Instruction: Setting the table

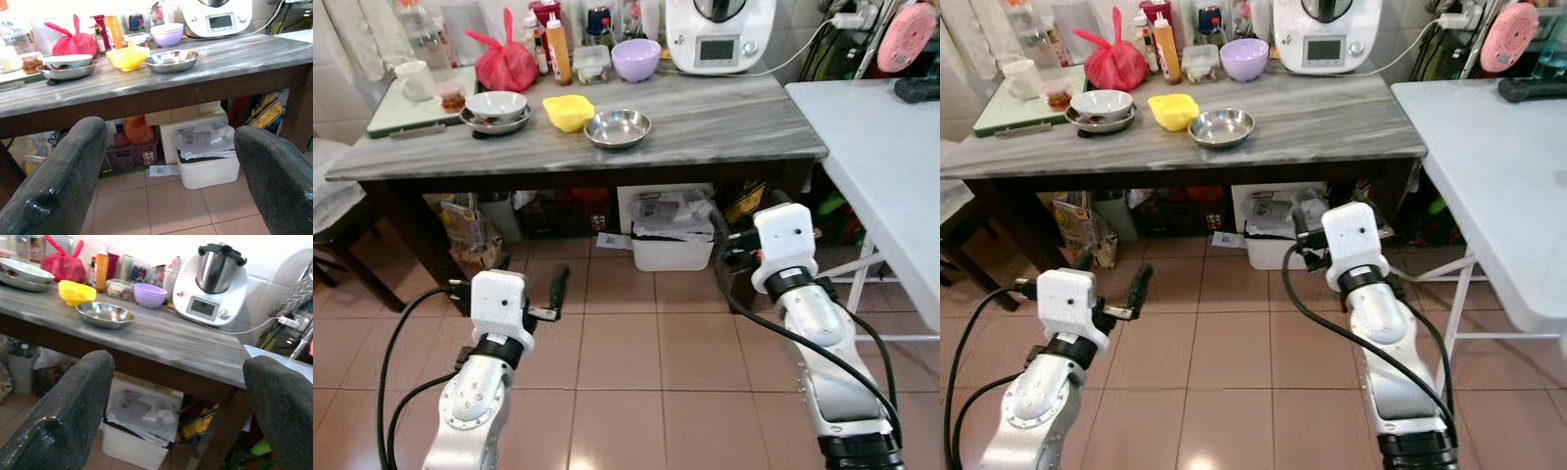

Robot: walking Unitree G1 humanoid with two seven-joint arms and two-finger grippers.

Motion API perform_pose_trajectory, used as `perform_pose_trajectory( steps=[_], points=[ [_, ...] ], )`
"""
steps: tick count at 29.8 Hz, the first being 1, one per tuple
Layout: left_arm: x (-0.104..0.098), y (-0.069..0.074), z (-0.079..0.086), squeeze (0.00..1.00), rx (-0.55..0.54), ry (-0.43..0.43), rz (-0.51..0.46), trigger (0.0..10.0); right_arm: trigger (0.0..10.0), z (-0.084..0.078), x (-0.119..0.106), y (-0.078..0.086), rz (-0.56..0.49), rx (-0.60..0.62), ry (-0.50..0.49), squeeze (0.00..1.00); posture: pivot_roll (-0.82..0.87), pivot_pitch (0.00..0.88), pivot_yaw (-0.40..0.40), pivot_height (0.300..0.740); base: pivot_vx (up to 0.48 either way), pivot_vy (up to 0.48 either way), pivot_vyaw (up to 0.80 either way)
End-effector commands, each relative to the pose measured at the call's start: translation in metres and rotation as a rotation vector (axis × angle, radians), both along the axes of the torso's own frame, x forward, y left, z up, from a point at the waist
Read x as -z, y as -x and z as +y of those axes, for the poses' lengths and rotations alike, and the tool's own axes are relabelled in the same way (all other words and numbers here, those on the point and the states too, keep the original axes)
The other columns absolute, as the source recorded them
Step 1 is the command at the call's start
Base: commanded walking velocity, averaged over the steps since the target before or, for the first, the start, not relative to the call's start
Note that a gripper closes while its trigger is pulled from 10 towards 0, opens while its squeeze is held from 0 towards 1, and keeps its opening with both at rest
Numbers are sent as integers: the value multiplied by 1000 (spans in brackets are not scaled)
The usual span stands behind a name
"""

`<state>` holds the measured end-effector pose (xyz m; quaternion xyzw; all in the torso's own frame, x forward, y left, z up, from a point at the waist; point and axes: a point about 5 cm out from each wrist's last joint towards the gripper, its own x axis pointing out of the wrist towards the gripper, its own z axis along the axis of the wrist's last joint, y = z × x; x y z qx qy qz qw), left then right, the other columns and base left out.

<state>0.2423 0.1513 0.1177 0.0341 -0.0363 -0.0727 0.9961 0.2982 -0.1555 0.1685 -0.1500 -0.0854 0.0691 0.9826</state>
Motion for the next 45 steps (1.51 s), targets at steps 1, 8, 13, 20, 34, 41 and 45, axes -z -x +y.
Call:
perform_pose_trajectory(
  steps=[1, 8, 13, 20, 34, 41, 45],
  points=[
    [3, 1, 6, 0, -8, -6, 16, 10000, 10000, 8, -2, -1, -12, -26, -1, 0, -102, 43, 65, 740, 0, -420, 0],
    [3, 1, 4, 0, -2, -3, 17, 10000, 10000, 9, -3, -1, -18, -29, -3, 0, -102, 41, 65, 740, 0, -480, 0],
    [3, 1, 4, 0, 1, 0, 15, 10000, 10000, 10, -4, -1, -20, -30, -5, 0, -102, 41, 65, 740, 0, -480, 0],
    [3, 0, 2, 0, 8, 5, 15, 10000, 10000, 8, -3, 1, -18, -23, -4, 0, -110, 41, 65, 740, 0, -480, 0],
    [3, -2, -2, 0, 19, 14, 8, 10000, 10000, 5, 0, 5, -3, -18, -11, 0, -127, 45, 65, 740, 0, -480, 0],
    [2, -5, -4, 0, 22, 15, 0, 10000, 10000, 1, 4, 6, 17, 1, -28, 0, -132, 44, 65, 740, 0, -480, 0],
    [1, -7, -4, 0, 25, 16, -4, 10000, 10000, 0, 4, 6, 15, 6, -30, 0, -138, 46, 68, 740, 0, -480, 0]
  ],
)
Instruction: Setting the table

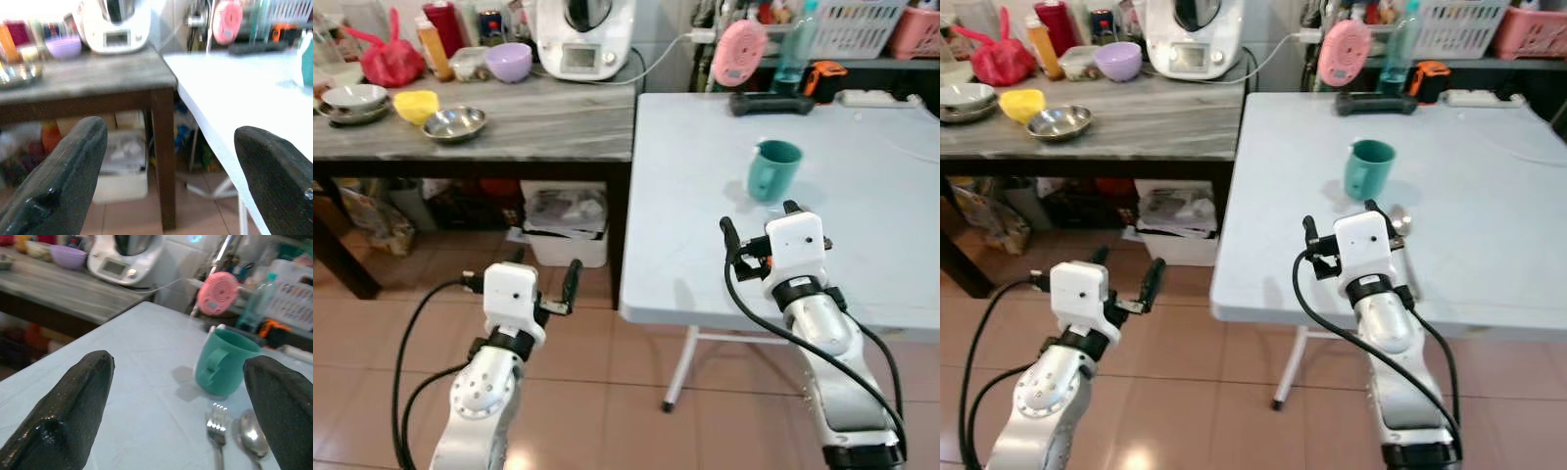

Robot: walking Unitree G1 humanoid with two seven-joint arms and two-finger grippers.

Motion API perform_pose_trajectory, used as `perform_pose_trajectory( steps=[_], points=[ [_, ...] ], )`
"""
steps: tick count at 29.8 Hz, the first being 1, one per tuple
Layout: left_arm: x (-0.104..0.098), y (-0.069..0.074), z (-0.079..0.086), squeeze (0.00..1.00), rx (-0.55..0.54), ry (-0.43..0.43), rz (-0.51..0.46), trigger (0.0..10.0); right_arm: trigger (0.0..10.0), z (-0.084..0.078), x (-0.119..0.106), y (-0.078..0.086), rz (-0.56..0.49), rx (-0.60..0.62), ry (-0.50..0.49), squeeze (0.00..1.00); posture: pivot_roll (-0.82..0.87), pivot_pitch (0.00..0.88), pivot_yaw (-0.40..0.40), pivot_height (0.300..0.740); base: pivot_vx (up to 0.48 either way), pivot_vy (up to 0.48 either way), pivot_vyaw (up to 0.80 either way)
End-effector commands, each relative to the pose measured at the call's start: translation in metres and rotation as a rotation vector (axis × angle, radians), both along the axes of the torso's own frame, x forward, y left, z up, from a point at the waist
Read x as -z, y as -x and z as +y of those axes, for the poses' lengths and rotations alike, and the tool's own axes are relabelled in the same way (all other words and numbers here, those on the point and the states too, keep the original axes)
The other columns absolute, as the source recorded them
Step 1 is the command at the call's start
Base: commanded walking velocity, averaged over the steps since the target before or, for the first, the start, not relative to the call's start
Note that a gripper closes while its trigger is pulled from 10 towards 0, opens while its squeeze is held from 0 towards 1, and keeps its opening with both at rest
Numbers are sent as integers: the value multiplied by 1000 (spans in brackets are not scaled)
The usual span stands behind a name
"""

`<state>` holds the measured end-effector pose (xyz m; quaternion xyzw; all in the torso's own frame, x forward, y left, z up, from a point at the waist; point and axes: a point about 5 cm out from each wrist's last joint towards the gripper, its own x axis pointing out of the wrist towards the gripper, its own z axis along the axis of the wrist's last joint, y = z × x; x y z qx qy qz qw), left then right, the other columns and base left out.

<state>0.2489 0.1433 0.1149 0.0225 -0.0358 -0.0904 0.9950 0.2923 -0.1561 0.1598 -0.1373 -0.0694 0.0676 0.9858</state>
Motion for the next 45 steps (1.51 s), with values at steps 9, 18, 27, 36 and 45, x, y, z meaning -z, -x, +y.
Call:
perform_pose_trajectory(
  steps=[9, 18, 27, 36, 45],
  points=[
    [-4, -2, 3, 0, -1, 21, -26, 10000, 10000, 0, -5, 1, -13, 7, -17, 0, -142, 51, 73, 740, 0, -53, 0],
    [-4, -1, 4, 0, 14, 26, -25, 10000, 10000, 0, -3, 1, 4, 9, -28, 0, -137, 53, 73, 740, 0, 0, 0],
    [-6, -1, 3, 0, 36, 30, -34, 10000, 10000, 2, -1, 1, 12, 9, -36, 0, -135, 54, 80, 740, 173, 0, -301],
    [-6, -1, 1, 0, 54, 36, -34, 10000, 10000, 2, 0, 2, 15, 12, -36, 0, -138, 55, 82, 740, 405, 0, -681],
    [-4, -1, 0, 0, 43, 72, -20, 10000, 10000, 2, 0, 1, 13, -2, -29, 0, -138, 55, 82, 740, 326, 0, -188]
  ],
)
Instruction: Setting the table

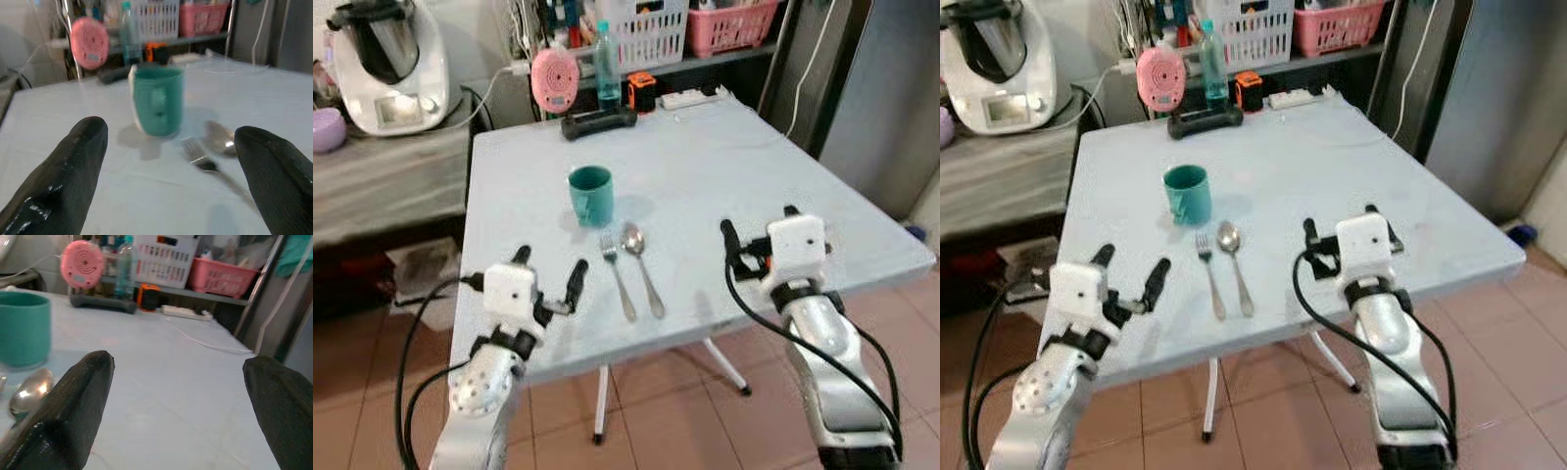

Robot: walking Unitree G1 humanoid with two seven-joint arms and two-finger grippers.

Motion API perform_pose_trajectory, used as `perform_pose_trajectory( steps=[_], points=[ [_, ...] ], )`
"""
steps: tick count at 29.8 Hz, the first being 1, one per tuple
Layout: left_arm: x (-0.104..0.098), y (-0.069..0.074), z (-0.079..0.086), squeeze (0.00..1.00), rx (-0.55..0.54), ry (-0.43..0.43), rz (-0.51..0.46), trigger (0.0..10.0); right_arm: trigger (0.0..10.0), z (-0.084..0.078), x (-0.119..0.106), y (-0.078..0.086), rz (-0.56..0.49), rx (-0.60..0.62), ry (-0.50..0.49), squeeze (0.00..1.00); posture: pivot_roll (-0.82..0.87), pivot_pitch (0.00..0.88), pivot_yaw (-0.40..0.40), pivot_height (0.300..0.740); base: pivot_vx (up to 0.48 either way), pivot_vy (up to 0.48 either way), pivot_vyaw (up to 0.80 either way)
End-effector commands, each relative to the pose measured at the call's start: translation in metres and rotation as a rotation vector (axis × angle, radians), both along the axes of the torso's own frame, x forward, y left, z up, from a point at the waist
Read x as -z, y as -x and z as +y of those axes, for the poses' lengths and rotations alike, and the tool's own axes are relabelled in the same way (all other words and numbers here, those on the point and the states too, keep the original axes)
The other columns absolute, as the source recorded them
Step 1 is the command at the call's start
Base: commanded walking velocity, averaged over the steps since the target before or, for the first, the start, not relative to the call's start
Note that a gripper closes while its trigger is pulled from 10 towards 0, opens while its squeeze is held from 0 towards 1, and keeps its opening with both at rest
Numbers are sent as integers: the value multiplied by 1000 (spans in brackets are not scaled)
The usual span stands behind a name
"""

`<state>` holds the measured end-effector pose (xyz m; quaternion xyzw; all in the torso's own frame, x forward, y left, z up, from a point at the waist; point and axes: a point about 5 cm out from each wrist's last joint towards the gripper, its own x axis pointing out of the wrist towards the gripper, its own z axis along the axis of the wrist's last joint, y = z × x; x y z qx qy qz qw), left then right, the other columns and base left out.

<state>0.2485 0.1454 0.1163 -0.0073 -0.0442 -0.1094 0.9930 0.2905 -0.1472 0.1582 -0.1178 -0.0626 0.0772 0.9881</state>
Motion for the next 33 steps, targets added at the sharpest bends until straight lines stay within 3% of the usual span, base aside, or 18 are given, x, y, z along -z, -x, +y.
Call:
perform_pose_trajectory(
  steps=[1, 11, 23, 33],
  points=[
    [-2, -1, -3, 0, -7, 30, -3, 10000, 10000, -6, -1, -1, -3, 10, 8, 0, -138, 55, 82, 740, 0, 0, 0],
    [0, 0, 6, 0, -54, 11, 14, 10000, 10000, 2, 0, 0, 5, -33, -2, 0, -123, 61, 77, 740, 0, 0, 0],
    [0, 2, 8, 0, -54, -24, 18, 10000, 10000, 38, -1, 7, 36, -253, -69, 0, -118, 71, 87, 740, 0, 0, 0],
    [2, 5, 15, 0, -64, -32, 46, 10000, 10000, 41, 4, 10, 63, -275, -73, 0, -108, 77, 94, 740, 0, 0, 0]
  ],
)
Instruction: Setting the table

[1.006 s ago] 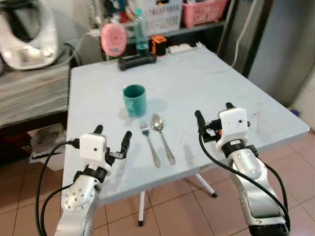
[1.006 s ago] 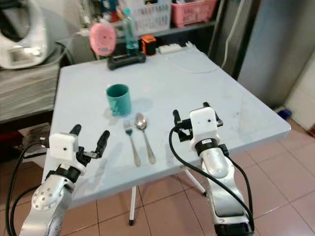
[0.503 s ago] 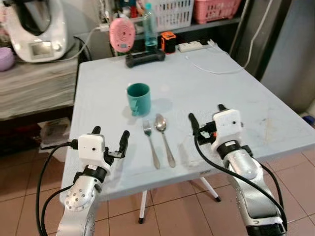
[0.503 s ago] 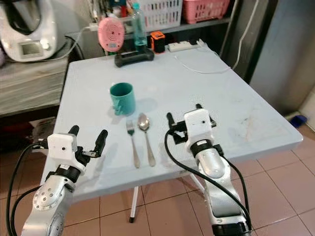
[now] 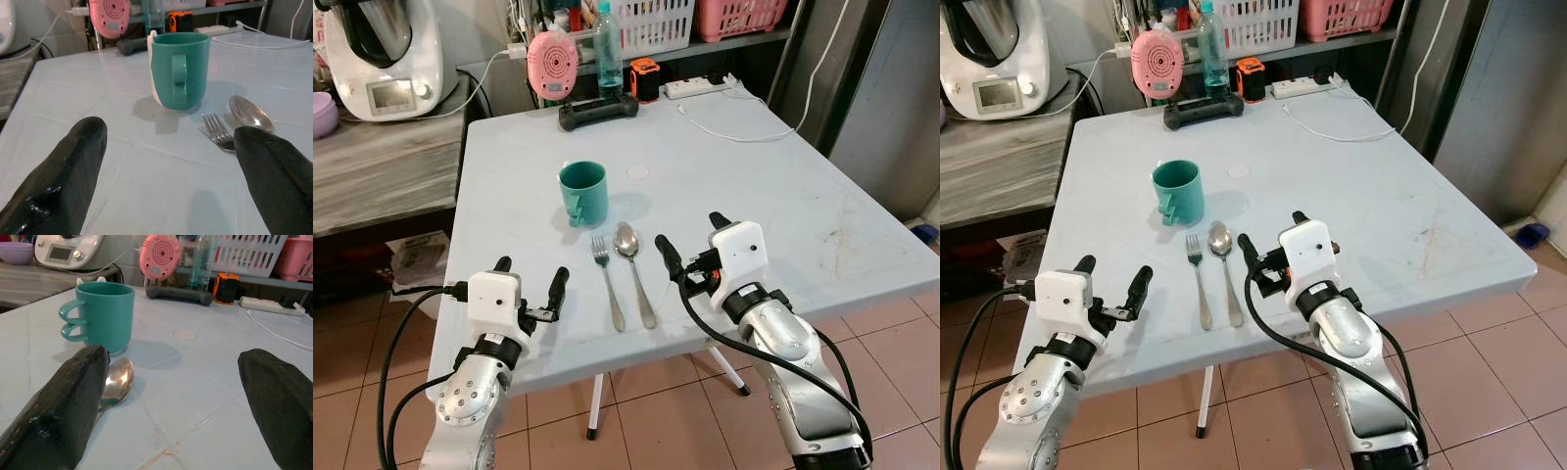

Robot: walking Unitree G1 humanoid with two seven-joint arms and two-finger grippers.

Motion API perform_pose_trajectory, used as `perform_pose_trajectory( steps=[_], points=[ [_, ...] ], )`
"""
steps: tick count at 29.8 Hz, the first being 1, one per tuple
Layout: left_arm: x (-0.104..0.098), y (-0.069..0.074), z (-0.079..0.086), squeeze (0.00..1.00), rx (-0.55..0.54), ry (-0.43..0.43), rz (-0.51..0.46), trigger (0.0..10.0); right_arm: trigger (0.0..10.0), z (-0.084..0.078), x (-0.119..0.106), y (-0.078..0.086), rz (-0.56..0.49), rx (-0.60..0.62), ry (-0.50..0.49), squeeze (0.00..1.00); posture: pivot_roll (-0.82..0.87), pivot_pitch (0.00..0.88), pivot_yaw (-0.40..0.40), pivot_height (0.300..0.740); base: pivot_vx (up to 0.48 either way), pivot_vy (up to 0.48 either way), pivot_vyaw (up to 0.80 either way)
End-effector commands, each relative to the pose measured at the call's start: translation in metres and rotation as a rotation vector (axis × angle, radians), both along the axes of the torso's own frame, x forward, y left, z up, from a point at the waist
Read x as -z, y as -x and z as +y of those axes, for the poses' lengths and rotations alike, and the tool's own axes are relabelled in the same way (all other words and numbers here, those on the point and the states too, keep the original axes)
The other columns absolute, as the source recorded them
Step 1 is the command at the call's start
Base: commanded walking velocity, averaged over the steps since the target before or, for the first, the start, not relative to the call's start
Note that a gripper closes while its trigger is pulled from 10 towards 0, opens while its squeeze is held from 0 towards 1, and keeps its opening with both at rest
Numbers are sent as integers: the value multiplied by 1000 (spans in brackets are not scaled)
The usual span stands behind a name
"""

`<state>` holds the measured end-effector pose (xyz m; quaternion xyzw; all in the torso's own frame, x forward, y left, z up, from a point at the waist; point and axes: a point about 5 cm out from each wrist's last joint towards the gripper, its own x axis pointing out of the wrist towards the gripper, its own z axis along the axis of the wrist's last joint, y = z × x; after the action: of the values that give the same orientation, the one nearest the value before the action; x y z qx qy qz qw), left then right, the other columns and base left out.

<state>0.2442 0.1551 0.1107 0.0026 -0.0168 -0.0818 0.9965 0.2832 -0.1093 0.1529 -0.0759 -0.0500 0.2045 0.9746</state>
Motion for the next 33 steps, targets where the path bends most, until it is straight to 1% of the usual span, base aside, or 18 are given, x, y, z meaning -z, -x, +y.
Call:
perform_pose_trajectory(
  steps=[1, 13, 25, 30, 33],
  points=[
    [-3, 1, 5, 0, -8, -8, -6, 10000, 10000, 3, -1, 2, 5, -18, -11, 0, -108, 77, 94, 740, 0, 0, 0],
    [-3, 0, 5, 0, -3, -5, -1, 10000, 10000, 2, 1, 3, 9, -10, -8, 0, -111, 72, 99, 740, 0, 341, 0],
    [-4, -1, 5, 0, -5, -1, 0, 10000, 10000, 1, 4, 4, 16, 2, -13, 0, -107, 74, 101, 740, 0, 429, 0],
    [-5, -1, 4, 0, 1, -24, -9, 10000, 10000, -3, 5, 3, 17, 36, -8, 0, -104, 81, 105, 740, 0, 0, 0],
    [-6, -1, 5, 0, -2, -17, -16, 10000, 10000, -7, 6, 2, 19, 70, -2, 0, -102, 81, 109, 740, 0, 0, 0]
  ],
)
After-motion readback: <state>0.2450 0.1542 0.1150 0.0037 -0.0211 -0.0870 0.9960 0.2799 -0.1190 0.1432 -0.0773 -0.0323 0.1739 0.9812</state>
